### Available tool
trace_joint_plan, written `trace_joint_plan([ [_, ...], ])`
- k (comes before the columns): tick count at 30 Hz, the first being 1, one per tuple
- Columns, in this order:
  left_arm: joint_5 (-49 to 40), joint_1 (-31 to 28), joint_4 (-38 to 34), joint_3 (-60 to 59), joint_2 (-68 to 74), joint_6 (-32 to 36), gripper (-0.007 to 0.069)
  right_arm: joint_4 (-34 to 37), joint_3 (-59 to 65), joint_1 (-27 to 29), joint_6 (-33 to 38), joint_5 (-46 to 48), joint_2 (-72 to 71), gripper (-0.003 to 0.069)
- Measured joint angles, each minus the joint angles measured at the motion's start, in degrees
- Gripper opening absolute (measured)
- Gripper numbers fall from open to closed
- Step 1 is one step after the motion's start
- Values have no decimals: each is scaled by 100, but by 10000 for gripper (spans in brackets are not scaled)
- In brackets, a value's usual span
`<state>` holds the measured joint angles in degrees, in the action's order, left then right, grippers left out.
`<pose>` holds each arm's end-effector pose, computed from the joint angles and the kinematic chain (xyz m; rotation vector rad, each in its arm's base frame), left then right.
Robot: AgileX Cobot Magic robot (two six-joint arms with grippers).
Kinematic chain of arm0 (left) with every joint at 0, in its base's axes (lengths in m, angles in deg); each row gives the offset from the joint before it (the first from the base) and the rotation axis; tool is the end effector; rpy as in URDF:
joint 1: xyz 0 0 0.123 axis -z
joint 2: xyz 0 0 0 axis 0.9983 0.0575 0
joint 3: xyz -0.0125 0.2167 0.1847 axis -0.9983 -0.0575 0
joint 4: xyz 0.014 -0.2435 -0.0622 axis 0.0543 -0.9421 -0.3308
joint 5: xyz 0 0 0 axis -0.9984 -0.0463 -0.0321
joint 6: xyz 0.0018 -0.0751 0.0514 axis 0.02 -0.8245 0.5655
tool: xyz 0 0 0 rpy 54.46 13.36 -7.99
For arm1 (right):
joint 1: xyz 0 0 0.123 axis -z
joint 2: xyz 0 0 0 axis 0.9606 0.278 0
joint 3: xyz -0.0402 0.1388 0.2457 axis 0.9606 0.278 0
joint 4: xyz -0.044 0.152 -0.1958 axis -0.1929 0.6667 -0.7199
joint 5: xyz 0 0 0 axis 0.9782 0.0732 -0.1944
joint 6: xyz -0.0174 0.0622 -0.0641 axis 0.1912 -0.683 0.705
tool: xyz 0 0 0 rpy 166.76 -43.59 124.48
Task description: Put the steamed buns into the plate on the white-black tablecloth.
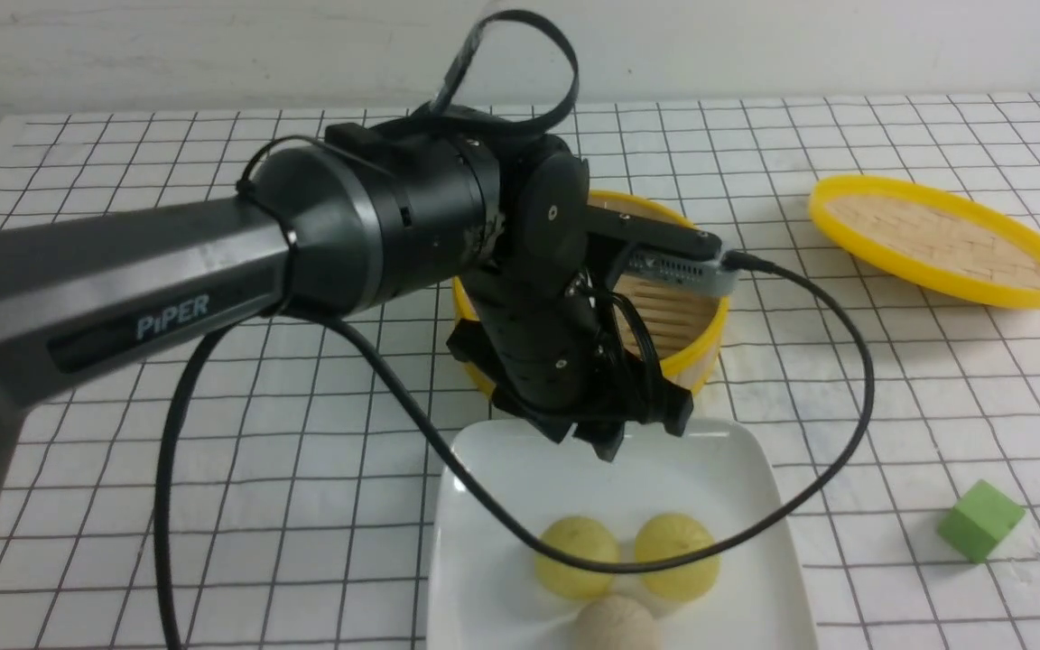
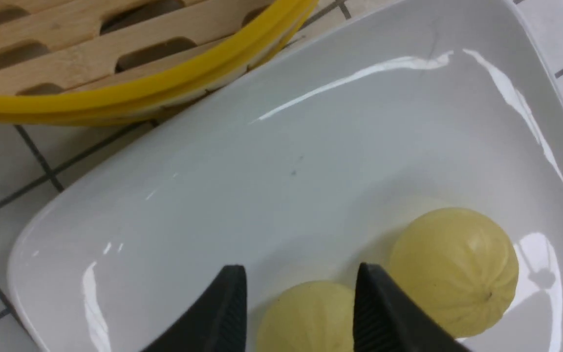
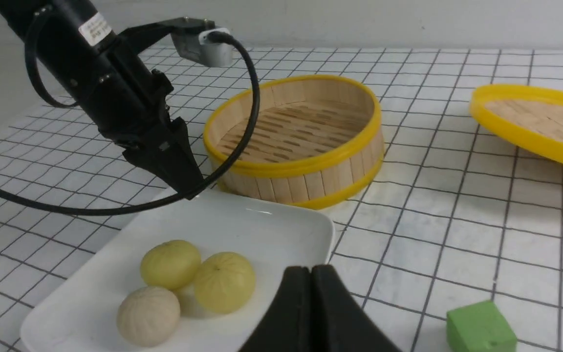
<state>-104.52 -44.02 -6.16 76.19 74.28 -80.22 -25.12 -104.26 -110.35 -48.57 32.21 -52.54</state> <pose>0.2895 -0.2741 0.2436 0.7722 2.7006 -0.3187 0.0278 0.0109 0.2591 -0.3199 1.7522 0.5377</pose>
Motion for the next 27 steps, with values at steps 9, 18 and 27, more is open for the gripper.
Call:
trace_joint_plan([
  [9,-12,0,127,11,0,0,85,886,205,0,1206,-536,0,-15],
  [18,-23,0,147,11,0,0,62,1180,209,0,1741,-541,0,-13],
  [27,-23,0,147,11,0,0,62,1202,209,0,1755,-541,0,-8],
])
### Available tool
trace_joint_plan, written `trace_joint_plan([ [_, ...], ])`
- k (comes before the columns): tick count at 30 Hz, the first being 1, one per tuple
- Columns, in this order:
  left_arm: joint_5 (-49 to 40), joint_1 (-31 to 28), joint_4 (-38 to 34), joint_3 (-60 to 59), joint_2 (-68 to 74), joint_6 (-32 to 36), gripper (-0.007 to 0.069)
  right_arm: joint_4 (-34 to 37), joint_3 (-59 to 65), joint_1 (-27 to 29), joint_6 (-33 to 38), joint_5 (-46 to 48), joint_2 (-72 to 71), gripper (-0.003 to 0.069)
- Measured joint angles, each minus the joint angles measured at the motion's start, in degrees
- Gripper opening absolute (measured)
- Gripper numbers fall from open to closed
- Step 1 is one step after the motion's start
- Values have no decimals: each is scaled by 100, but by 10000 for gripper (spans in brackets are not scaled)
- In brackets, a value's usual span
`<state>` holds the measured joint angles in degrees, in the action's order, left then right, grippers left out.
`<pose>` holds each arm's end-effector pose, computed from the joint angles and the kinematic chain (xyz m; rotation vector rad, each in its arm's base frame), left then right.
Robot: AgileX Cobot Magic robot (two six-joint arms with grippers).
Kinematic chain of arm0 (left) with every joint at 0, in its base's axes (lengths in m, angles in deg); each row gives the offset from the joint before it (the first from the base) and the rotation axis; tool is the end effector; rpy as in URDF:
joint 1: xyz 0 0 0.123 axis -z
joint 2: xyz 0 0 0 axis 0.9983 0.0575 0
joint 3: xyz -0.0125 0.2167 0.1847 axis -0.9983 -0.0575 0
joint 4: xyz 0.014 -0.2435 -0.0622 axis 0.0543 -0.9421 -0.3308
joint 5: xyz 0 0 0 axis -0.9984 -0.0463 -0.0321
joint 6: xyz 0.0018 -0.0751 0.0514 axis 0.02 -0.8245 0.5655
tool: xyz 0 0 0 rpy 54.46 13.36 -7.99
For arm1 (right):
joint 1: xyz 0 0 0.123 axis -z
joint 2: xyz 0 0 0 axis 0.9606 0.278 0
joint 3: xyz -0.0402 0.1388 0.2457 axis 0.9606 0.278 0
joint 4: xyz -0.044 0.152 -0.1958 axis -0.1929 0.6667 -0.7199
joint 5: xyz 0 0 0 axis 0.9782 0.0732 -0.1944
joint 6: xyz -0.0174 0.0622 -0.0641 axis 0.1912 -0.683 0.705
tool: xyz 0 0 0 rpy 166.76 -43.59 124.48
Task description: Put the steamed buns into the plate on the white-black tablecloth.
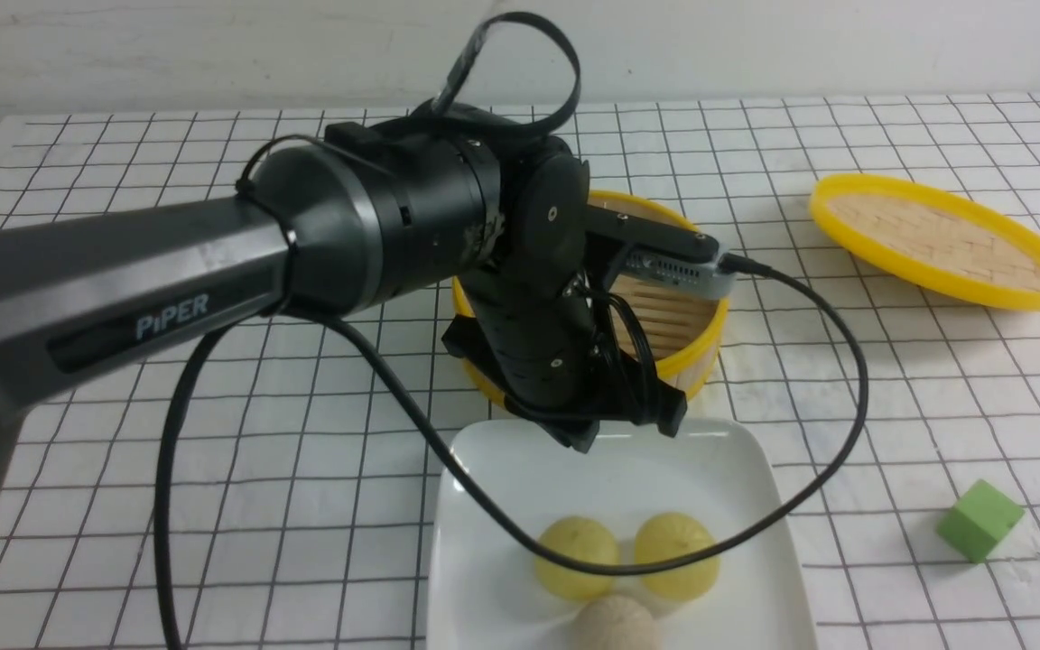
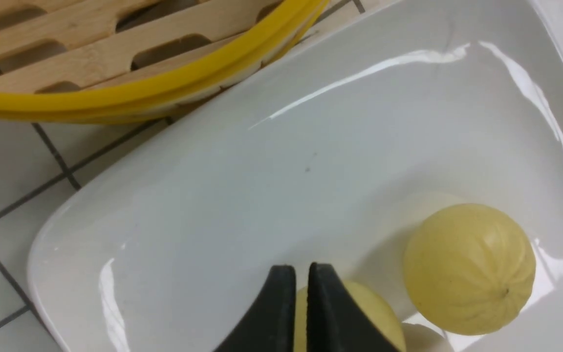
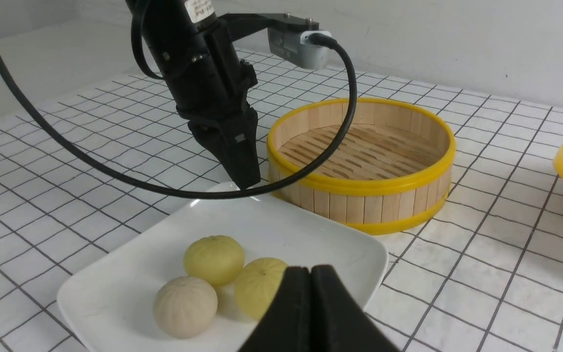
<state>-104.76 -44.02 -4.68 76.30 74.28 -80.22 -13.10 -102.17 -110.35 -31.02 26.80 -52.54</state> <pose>0.2907 -0.2727 0.2439 0.7880 2.6911 -0.2875 0.0260 0.0221 0.2556 -0.4971 1.6556 0.5524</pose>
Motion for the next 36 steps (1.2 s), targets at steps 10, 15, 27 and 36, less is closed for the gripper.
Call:
trace_joint_plan([
  [10,0,0,5,0,0,0,72,0,2,0,0,0,0,-1],
  [15,0,0,5,0,0,0,73,0,7,0,4,0,0,-1],
  [27,-102,0,114,0,-6,0,86,-201,468,661,4,-228,0,7],
  [36,-128,0,621,0,-880,0,86,-283,1492,2621,4,-342,0,13],
])
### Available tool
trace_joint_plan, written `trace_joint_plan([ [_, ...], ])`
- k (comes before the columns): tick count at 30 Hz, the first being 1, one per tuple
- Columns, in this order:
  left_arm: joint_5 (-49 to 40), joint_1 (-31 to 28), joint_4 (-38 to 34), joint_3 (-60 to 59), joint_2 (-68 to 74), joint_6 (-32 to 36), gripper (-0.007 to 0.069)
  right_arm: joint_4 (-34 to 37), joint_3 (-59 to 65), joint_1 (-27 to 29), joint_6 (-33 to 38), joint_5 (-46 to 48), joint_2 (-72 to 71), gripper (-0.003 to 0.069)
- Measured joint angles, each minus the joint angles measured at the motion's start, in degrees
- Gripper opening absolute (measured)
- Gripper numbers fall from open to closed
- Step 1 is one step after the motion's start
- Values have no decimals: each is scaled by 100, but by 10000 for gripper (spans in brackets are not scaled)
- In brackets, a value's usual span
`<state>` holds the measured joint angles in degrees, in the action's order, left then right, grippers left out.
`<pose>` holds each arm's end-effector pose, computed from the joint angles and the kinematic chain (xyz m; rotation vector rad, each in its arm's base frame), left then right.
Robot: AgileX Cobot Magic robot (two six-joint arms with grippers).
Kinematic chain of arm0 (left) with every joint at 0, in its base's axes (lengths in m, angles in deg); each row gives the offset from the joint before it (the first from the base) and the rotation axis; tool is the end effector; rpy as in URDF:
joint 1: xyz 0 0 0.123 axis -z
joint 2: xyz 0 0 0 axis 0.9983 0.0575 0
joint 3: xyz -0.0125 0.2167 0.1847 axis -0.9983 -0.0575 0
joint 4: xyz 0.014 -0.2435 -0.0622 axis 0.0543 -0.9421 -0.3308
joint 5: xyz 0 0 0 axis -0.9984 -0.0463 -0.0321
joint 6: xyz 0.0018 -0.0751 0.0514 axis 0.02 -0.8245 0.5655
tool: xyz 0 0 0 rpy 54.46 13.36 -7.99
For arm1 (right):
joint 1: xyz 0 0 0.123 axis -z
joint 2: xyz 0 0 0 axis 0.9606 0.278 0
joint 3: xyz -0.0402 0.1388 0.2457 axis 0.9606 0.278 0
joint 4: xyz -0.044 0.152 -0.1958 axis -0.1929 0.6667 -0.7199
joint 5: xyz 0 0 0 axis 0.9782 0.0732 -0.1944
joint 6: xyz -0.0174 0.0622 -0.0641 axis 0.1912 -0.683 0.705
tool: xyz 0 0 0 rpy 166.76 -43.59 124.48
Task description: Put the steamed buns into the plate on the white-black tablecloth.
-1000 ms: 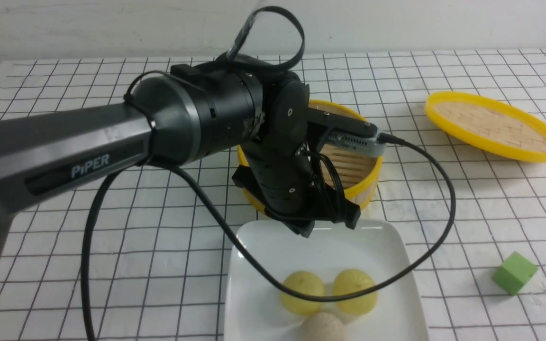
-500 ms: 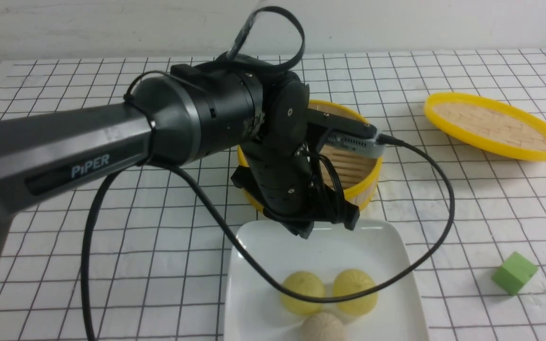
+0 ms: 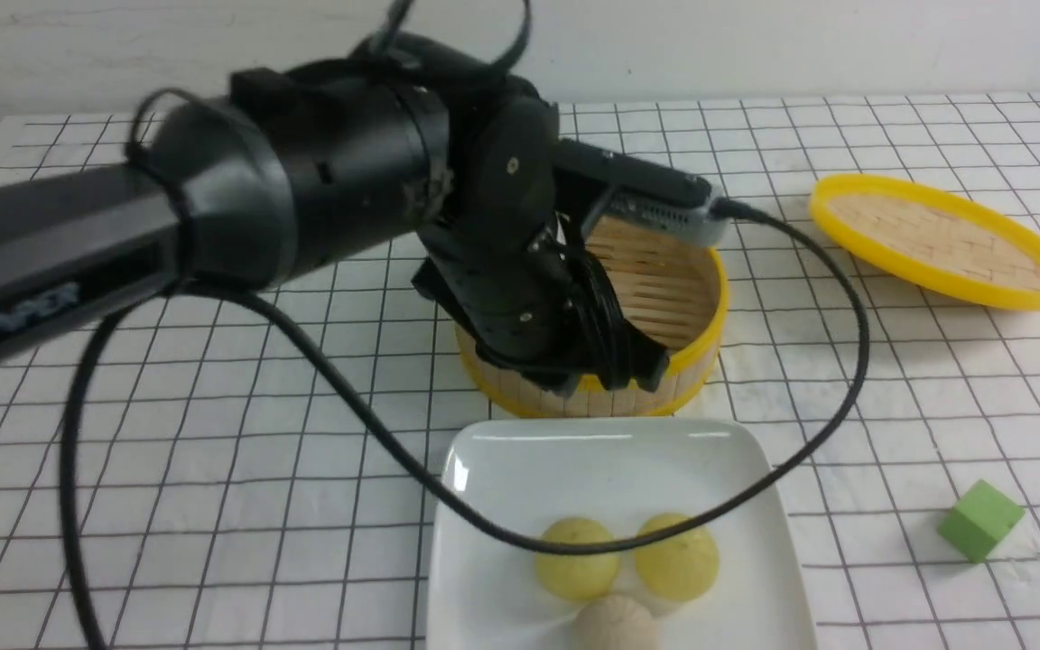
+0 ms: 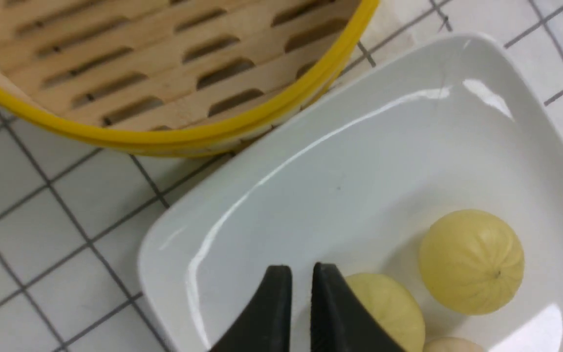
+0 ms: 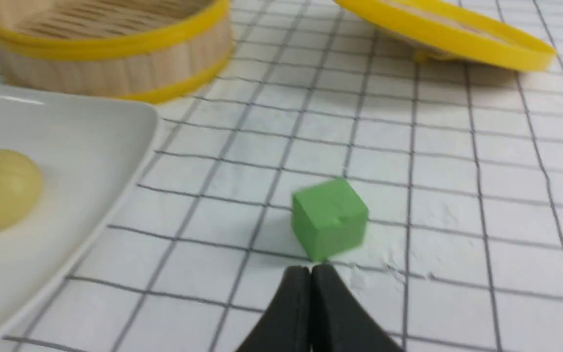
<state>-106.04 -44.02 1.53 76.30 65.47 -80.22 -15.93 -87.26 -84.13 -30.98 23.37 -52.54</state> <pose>0.2775 -0.2501 0.3026 0.8042 2.5225 -0.2309 0.0496 0.0092 0.1758 -0.1412 1.8961 0.1460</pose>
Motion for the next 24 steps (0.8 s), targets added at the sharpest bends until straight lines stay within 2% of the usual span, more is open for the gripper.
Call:
trace_joint_plan([
  [6,-496,0,429,0,-822,0,86,-247,90,604,0,-82,0,22],
  [16,-1255,0,897,0,-2444,-255,86,-388,90,655,0,-66,0,36],
  [19,-1811,0,1219,0,-3129,-462,86,-387,90,655,0,-66,0,41],
  [24,-1865,0,1453,-443,-4049,-803,75,-387,90,655,0,-66,0,46],
])
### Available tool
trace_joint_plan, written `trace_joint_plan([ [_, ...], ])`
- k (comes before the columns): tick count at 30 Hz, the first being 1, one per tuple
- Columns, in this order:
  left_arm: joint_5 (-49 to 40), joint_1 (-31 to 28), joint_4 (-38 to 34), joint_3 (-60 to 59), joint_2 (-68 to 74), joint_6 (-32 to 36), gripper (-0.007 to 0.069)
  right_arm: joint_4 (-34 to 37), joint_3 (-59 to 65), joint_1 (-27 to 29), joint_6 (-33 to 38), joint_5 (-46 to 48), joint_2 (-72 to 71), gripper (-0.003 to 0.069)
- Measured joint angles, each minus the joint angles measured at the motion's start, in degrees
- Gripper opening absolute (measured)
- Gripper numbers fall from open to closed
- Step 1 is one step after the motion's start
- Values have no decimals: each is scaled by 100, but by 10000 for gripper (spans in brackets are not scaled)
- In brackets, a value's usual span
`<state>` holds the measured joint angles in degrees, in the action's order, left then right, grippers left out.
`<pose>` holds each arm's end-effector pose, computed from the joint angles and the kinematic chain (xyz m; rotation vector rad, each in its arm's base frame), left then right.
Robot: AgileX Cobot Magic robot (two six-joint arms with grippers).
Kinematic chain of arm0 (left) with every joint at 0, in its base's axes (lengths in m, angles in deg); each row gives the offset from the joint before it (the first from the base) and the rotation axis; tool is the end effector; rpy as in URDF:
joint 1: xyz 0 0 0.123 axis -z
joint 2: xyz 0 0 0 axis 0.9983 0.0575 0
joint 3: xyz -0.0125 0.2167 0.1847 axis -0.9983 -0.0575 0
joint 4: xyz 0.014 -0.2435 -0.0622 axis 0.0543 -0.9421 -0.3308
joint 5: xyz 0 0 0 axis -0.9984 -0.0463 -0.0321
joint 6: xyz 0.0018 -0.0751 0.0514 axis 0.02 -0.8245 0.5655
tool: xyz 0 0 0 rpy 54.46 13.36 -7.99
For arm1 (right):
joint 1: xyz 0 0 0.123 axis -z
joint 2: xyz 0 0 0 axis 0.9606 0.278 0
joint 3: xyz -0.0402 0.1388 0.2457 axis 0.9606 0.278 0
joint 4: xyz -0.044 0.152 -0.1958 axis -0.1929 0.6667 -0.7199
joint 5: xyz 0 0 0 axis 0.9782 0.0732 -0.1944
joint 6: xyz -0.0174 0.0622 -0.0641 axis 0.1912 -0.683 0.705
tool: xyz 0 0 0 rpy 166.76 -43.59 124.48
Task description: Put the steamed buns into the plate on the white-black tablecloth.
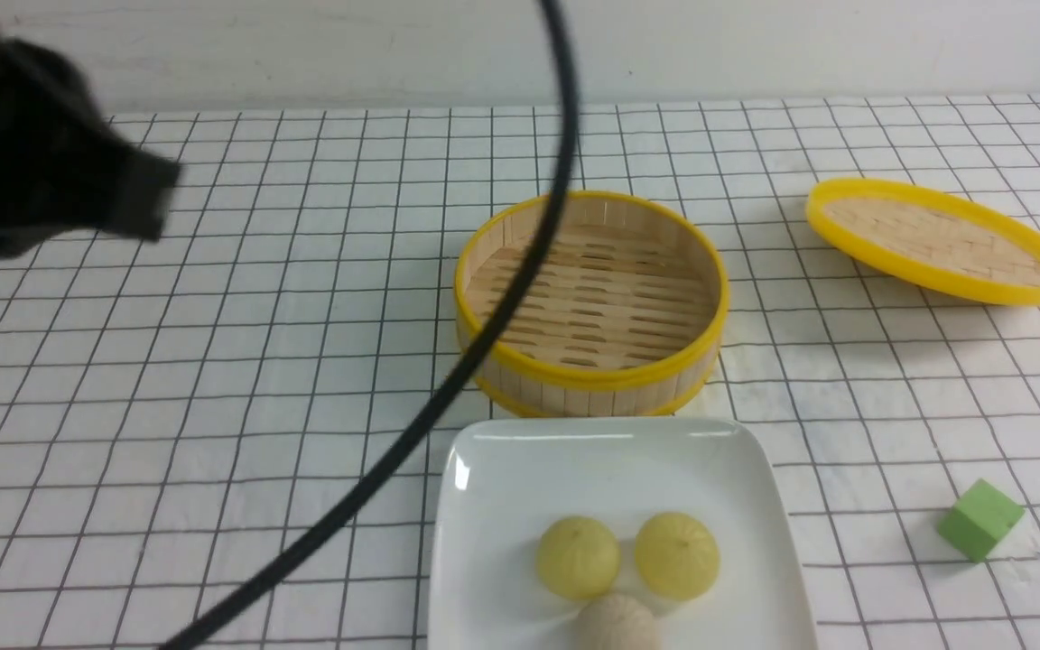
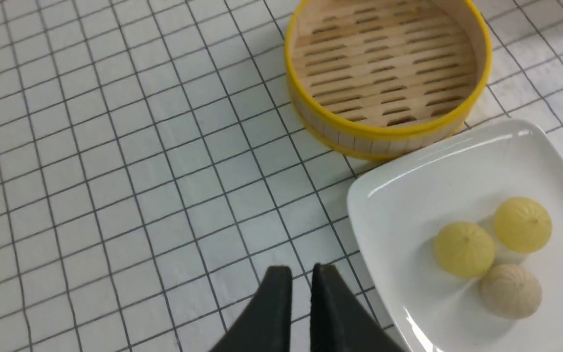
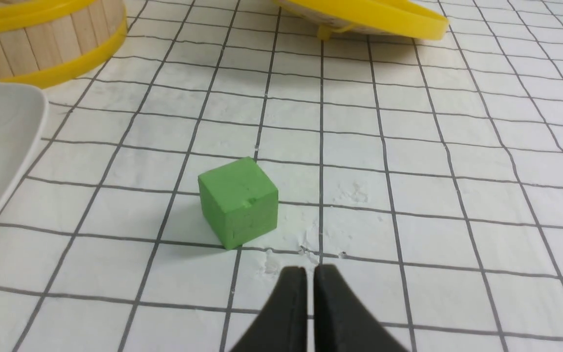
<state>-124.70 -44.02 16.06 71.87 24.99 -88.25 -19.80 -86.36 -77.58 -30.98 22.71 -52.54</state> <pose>0.1338 -0.0873 0.4588 0.4823 2.2249 -0.1465 0.0511 0.0010 0.1716 -0.0727 1.9007 0.0003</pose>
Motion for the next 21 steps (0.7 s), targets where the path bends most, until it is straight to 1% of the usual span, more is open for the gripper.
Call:
trace_joint_plan([
  [2,0,0,-192,-760,-749,-236,20,0,0,0,0,0,0,51],
  [4,6,0,-411,-1407,-1157,-383,1,-2,0,0,0,0,0,56],
  [6,169,0,-589,-2045,-1549,-526,2,-2,0,0,0,0,0,59],
  [9,1023,0,-704,-2957,-2042,-848,2,-8,0,0,0,0,0,62],
  [10,1816,0,-726,-3503,-2263,-1163,2,-7,0,0,0,0,0,65],
  [11,2404,0,-726,-3855,-2389,-1342,2,-7,0,0,0,0,0,67],
  [12,2641,0,-726,-3984,-2432,-1405,2,-7,0,0,0,0,0,68],
  [13,3433,0,-700,-4380,-2543,-1551,2,-7,0,0,0,0,0,71],
  [17,5302,0,-563,-5144,-2635,-1711,2,-7,0,0,0,0,0,79],
  [19,5667,0,-534,-5337,-2638,-1722,2,-7,0,0,0,0,0,80],
  [21,5805,0,-522,-5491,-2638,-1726,2,-7,0,0,0,0,0,83],
])
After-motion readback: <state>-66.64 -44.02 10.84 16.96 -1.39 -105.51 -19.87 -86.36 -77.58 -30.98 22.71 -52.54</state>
